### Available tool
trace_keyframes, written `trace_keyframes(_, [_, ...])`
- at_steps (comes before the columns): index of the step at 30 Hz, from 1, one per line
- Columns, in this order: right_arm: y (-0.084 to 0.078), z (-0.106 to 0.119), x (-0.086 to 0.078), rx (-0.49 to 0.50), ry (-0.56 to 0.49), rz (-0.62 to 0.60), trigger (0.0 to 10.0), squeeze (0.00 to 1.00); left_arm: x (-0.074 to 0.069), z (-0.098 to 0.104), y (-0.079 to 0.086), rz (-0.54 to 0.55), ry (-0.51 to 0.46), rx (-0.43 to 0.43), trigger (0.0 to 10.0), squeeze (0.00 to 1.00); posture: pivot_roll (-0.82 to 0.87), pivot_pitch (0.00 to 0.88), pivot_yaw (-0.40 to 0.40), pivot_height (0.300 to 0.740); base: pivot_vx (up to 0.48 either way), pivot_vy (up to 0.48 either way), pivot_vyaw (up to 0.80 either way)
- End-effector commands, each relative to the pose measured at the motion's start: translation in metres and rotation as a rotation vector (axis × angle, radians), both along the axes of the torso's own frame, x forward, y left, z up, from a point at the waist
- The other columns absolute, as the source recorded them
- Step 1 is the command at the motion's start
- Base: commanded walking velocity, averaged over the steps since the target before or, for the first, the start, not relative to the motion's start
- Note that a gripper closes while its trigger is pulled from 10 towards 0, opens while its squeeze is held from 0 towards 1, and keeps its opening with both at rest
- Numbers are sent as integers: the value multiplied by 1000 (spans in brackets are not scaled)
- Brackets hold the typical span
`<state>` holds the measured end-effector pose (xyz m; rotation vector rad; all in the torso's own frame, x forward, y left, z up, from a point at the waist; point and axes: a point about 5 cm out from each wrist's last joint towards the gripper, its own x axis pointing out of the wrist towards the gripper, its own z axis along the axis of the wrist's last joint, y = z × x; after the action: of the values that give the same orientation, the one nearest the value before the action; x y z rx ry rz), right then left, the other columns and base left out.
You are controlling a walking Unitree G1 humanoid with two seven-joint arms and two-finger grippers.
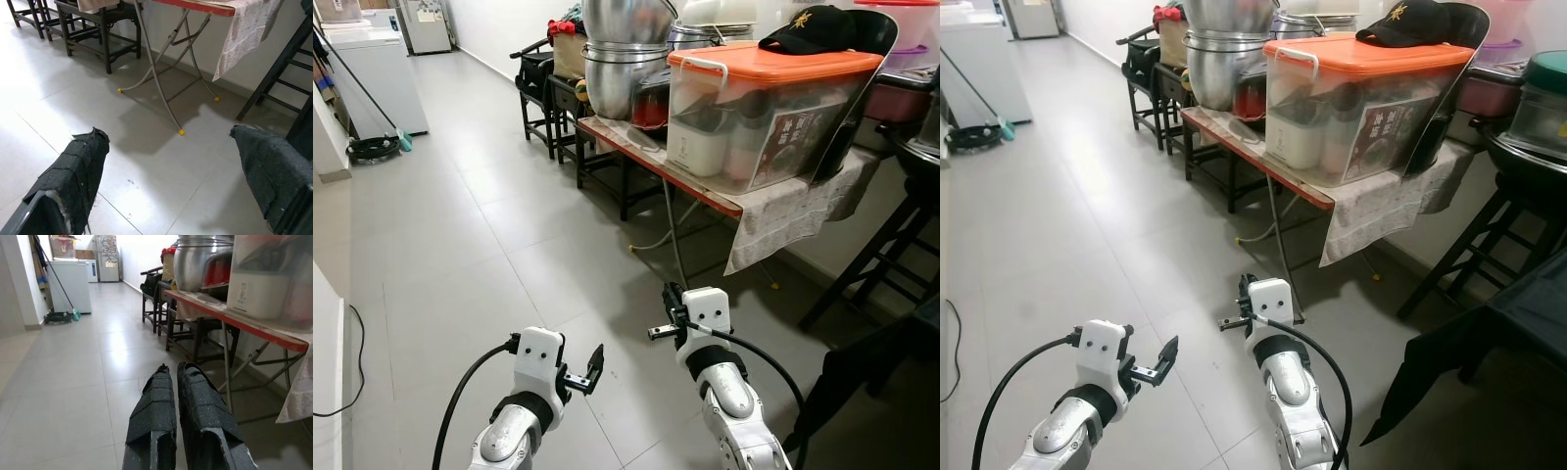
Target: Building children table
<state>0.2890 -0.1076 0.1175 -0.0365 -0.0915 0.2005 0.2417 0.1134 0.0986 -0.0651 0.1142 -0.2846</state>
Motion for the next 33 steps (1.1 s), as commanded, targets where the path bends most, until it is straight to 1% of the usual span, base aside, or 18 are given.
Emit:
trace_keyframes(1, [-3, 3, 2, 22, 3, -12, 10000, 0, 0, 1, 2, 9, 5, -9, 10000, 0, 161, 0, -27, 740, 0, 0, 0])
trace_keyframes(3, [-9, 4, 5, 28, 5, -33, 10000, 0, 2, 2, 6, 32, 4, -18, 10000, 0, 156, 0, -21, 740, 0, 0, -800])
trace_keyframes(6, [-51, 14, 21, 16, -11, -158, 10000, 0, 17, 3, 45, 142, -10, 42, 10000, 0, 152, 0, -20, 740, 0, 0, -746])
trace_keyframes(7, [-51, 14, 21, 16, -11, -158, 10000, 0, 17, 3, 45, 142, -10, 42, 10000, 0, 152, 0, -20, 740, 0, 0, -719])
trace_keyframes(8, [-65, 15, 26, -8, -12, -199, 10000, 0, 21, 1, 61, 182, -6, 69, 10000, 0, 153, 0, -21, 740, 0, 0, 0])
trace_keyframes(9, [-65, 15, 26, -8, -12, -199, 10000, 0, 21, 1, 61, 182, -6, 69, 10000, 0, 153, 0, -21, 740, 0, 0, 0])
trace_keyframes(11, [-88, 12, 33, -34, 10, -262, 10000, 0, 25, -7, 87, 247, 19, 119, 10000, 0, 155, 0, -21, 740, 0, 0, 0])
trace_keyframes(12, [-88, 12, 33, -34, 10, -262, 10000, 0, 25, -7, 87, 247, 19, 119, 10000, 0, 155, 0, -21, 740, 0, 0, 0])
trace_keyframes(13, [-103, 7, 35, -27, 43, -303, 10000, 0, 25, -14, 100, 279, 44, 150, 10000, 0, 156, 0, -20, 740, 0, 0, 0])
trace_keyframes(15, [-103, 7, 35, -27, 43, -303, 10000, 0, 25, -14, 100, 279, 44, 150, 10000, 0, 156, 0, -20, 740, 0, 0, 0])
trace_keyframes(17, [-117, -2, 34, -12, 90, -347, 10000, 0, 22, -23, 112, 306, 79, 183, 10000, 0, 159, 0, -20, 740, 0, 0, 0])
trace_keyframes(19, [-142, -21, 27, 4, 178, -415, 10000, 0, 13, -43, 131, 353, 157, 236, 10000, 0, 159, 0, -23, 740, 0, 0, 0])
trace_keyframes(22, [-156, -37, 17, -7, 240, -444, 10000, 0, 3, -60, 143, 387, 226, 264, 10000, 0, 156, 0, -22, 740, 0, 0, 0])
trace_keyframes(26, [-161, -47, 10, -6, 278, -439, 10000, 0, -5, -73, 148, 404, 274, 275, 10000, 0, 157, 0, -23, 740, 0, 0, 0])
trace_keyframes(28, [-165, -65, -1, -34, 339, -420, 10000, 0, -16, -91, 154, 430, 350, 277, 10000, 0, 151, 0, -24, 735, 0, 0, 0])
trace_keyframes(29, [-165, -65, -1, -34, 339, -420, 10000, 0, -16, -91, 154, 430, 350, 277, 10000, 0, 151, 0, -24, 735, 0, 0, 0])
trace_keyframes(32, [-173, -96, -23, -75, 456, -435, 10000, 0, -34, -119, 158, 408, 481, 332, 10000, 0, 159, 0, -30, 720, 0, 0, 0])
trace_keyframes(33, [-173, -96, -23, -75, 456, -435, 10000, 0, -34, -119, 158, 408, 481, 332, 10000, 0, 159, 0, -30, 720, 0, 0, 0])
